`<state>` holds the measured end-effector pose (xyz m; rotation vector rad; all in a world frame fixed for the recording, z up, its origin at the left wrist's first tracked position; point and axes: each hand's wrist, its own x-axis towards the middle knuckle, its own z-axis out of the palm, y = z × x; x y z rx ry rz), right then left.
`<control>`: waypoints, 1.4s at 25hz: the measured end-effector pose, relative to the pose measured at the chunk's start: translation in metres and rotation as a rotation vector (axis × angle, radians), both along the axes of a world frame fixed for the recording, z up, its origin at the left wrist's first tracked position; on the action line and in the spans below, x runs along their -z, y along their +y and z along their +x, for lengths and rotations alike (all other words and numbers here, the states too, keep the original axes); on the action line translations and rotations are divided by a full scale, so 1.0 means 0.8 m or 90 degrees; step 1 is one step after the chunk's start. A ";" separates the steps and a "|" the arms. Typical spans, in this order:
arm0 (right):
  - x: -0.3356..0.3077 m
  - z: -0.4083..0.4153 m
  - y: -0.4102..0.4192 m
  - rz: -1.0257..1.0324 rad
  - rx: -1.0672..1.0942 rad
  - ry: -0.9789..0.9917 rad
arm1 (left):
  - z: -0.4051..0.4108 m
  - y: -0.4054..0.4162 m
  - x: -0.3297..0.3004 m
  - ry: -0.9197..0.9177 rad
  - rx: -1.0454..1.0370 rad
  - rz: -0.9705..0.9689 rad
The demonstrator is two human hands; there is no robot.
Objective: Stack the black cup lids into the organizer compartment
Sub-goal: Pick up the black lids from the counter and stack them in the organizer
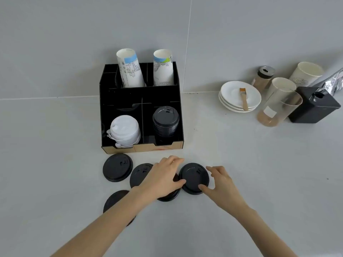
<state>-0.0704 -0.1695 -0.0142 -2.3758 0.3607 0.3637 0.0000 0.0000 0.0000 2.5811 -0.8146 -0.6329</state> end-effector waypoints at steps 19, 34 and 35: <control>0.015 0.009 0.015 0.010 -0.016 -0.044 | 0.008 -0.004 0.039 0.037 0.010 0.037; -0.041 0.049 0.053 0.057 -0.074 -0.247 | 0.014 0.050 -0.003 -0.022 -0.187 -0.251; -0.045 0.053 0.055 0.061 -0.075 -0.253 | 0.017 0.052 -0.005 -0.012 -0.205 -0.272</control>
